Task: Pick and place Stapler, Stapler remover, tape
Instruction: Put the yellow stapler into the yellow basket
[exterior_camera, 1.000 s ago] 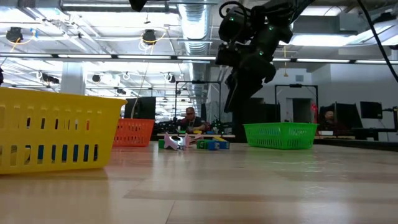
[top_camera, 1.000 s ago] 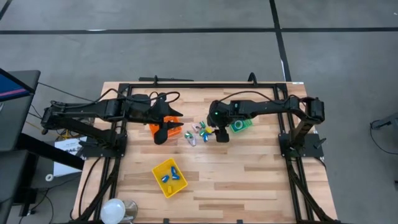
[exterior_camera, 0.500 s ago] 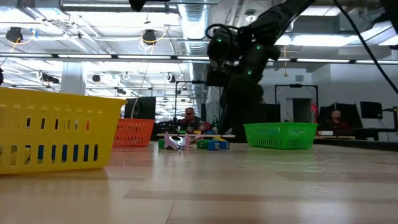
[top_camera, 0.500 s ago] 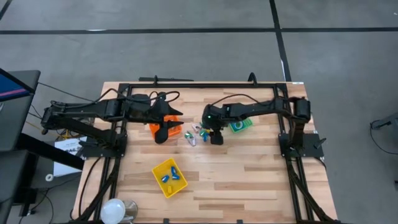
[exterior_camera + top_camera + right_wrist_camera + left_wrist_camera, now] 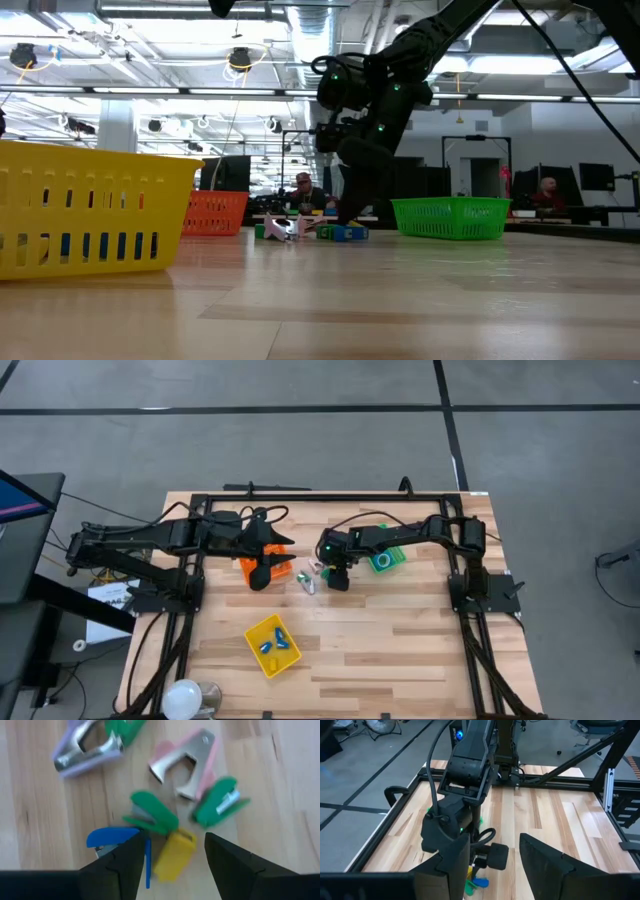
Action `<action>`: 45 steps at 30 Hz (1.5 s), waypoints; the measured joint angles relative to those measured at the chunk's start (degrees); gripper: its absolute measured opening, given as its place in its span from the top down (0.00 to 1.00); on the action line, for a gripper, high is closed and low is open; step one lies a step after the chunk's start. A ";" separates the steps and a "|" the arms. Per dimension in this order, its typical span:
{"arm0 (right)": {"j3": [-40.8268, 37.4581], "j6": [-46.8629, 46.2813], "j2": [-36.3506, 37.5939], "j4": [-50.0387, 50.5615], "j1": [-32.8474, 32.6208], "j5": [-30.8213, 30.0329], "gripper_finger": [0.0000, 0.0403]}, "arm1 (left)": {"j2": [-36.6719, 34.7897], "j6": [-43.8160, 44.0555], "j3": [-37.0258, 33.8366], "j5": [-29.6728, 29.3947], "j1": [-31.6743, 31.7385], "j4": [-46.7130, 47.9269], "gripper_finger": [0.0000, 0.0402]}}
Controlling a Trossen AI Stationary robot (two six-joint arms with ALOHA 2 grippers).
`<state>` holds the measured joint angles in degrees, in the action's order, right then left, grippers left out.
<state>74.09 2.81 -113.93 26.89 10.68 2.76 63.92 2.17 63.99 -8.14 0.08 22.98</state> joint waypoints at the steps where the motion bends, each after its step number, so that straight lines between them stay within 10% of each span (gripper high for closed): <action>1: 0.00 0.02 0.09 0.49 0.01 -0.04 0.51 | 0.00 0.00 0.00 0.00 0.00 -0.02 0.59; 19: -0.02 0.10 0.09 1.83 0.37 0.20 0.85 | -0.01 0.00 0.00 0.00 0.00 -0.13 0.59; 45: -0.13 0.15 18.31 0.12 1.03 0.17 0.85 | -0.01 0.00 0.00 0.00 0.00 -0.55 0.59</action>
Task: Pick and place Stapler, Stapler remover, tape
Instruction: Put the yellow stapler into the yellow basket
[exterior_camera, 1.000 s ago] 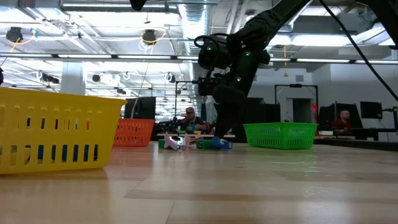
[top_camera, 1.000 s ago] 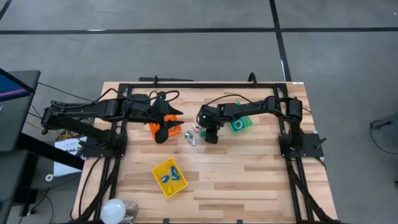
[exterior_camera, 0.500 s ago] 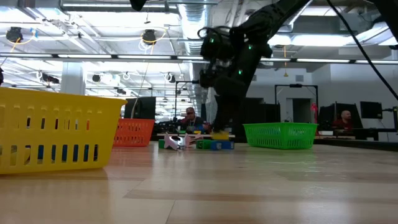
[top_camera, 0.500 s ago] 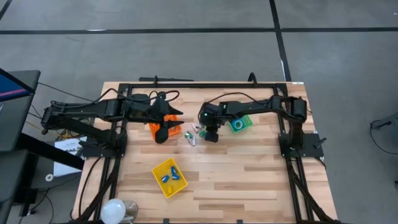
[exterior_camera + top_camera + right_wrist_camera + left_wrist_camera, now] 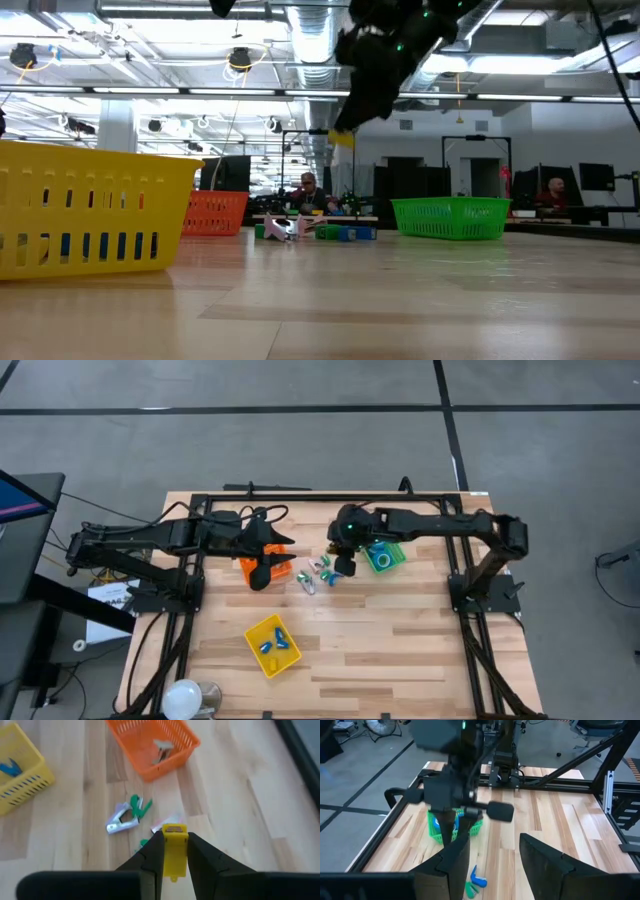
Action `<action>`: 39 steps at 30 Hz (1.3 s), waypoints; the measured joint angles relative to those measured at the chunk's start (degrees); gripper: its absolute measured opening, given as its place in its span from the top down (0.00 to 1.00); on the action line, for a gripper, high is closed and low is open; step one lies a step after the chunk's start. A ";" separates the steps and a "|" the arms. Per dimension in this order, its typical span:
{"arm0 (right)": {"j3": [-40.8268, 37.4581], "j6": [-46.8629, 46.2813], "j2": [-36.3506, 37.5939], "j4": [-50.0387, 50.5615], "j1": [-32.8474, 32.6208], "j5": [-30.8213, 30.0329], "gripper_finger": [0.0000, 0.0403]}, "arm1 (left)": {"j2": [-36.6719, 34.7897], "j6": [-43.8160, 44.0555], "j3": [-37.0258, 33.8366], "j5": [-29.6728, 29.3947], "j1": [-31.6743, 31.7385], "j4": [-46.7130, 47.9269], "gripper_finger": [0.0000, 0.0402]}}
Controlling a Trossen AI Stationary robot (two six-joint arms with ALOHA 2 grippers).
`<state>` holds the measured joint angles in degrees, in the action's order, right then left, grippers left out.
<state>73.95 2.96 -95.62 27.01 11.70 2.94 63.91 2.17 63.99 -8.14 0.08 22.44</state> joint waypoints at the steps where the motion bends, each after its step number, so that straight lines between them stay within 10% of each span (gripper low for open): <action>1: 0.00 0.00 0.74 -0.05 0.00 0.00 0.85 | 0.01 0.00 0.00 0.00 0.00 -0.12 0.59; 26: 0.02 -3.02 19.72 -13.35 -6.22 0.23 0.85 | 0.01 0.02 0.00 0.04 0.00 -14.09 0.59; 39: 0.04 -3.04 22.35 -27.25 -9.78 0.25 0.85 | 0.01 0.49 -0.01 1.31 0.00 -19.26 0.40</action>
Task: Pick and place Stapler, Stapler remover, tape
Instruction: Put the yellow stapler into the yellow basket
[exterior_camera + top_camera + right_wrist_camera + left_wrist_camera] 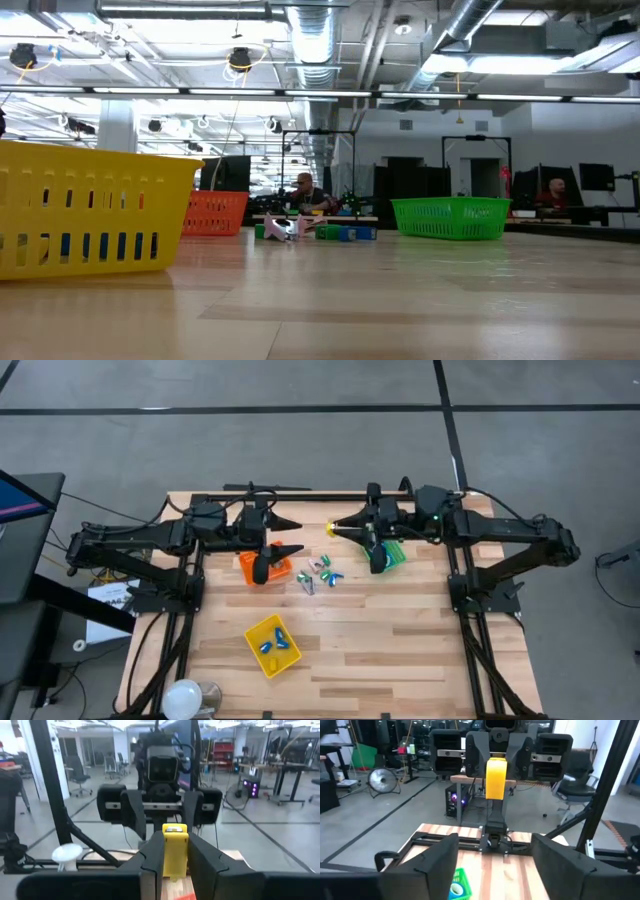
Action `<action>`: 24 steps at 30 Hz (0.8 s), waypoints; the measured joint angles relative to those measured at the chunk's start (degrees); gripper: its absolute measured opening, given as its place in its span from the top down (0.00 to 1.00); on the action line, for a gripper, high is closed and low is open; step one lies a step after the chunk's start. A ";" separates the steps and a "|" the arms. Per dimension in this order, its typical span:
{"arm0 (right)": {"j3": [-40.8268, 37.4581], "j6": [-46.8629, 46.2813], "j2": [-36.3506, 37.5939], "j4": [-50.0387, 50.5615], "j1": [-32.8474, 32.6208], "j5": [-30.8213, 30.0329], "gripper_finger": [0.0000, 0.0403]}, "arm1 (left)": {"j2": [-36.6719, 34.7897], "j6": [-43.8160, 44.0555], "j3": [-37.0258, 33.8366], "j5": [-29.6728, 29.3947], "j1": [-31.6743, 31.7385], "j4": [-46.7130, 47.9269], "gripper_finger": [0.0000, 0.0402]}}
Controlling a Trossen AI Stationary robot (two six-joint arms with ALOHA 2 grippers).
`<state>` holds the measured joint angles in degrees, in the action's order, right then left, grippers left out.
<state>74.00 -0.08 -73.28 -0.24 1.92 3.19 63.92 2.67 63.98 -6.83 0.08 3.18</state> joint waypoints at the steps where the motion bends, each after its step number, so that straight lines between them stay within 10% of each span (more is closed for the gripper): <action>1: 0.00 0.00 -0.01 -0.65 -0.10 0.01 0.85 | 0.00 0.50 0.01 0.02 0.00 -0.23 0.38; 24: 0.00 0.00 -0.09 -1.28 -1.58 0.42 0.85 | 11.98 1.06 -0.04 3.52 -0.04 -22.75 0.30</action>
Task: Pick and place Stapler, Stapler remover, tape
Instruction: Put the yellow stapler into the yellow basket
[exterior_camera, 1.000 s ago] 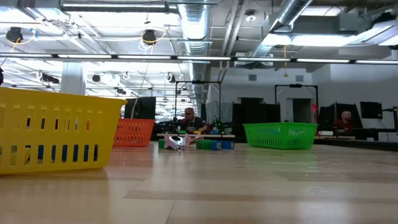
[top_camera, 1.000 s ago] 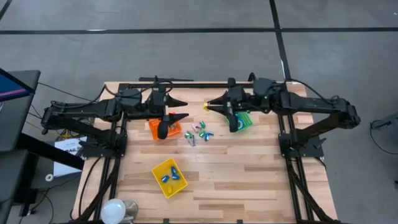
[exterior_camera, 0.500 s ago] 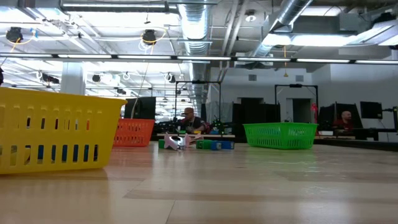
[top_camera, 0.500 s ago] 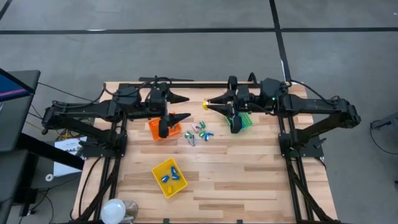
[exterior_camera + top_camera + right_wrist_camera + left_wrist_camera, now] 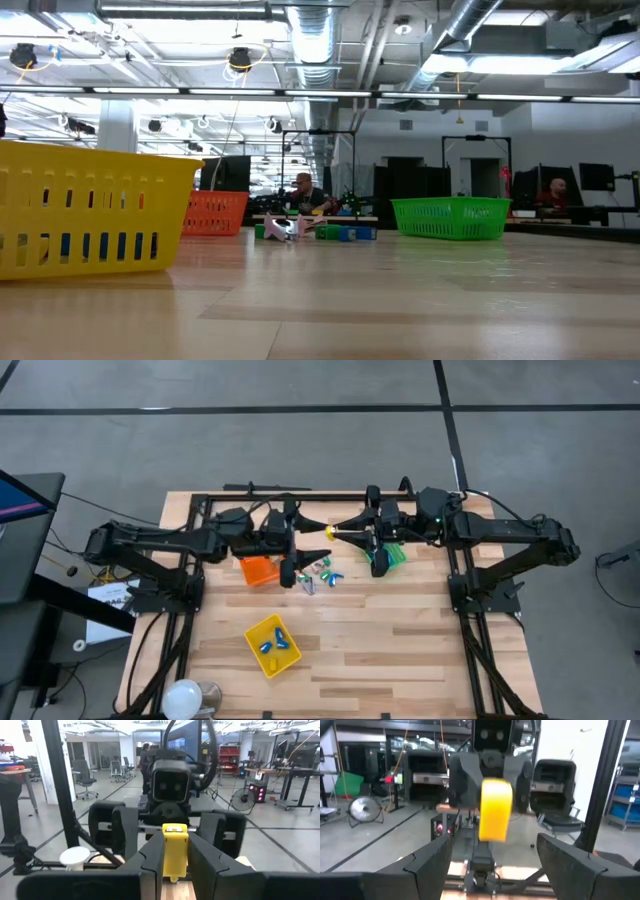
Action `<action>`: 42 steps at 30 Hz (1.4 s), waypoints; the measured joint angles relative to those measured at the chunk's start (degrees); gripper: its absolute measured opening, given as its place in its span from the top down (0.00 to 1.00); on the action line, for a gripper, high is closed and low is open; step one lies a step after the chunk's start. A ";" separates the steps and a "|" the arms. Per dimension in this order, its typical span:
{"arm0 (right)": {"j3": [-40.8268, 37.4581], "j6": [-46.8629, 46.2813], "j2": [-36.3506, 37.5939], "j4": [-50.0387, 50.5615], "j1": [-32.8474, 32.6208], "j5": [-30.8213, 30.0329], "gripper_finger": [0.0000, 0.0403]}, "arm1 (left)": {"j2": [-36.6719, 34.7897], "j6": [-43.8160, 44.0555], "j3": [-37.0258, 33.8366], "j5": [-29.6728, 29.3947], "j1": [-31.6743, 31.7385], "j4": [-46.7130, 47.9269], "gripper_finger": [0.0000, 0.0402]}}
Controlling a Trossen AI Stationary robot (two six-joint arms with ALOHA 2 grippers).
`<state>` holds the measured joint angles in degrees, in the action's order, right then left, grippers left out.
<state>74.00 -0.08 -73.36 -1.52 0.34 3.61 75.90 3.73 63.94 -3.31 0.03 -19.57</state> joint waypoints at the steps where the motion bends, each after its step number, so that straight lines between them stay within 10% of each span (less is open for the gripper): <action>1: 0.00 0.00 0.00 0.59 0.00 0.19 0.85 | 0.39 0.00 0.00 0.00 0.00 -0.85 0.30; 42: 0.00 0.57 -0.02 2.93 0.04 0.93 0.85 | 2.84 -0.02 0.02 1.44 -0.07 -4.94 0.64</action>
<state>74.00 0.49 -73.38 1.41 0.38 4.54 78.74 3.70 63.96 -1.87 -0.03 -24.51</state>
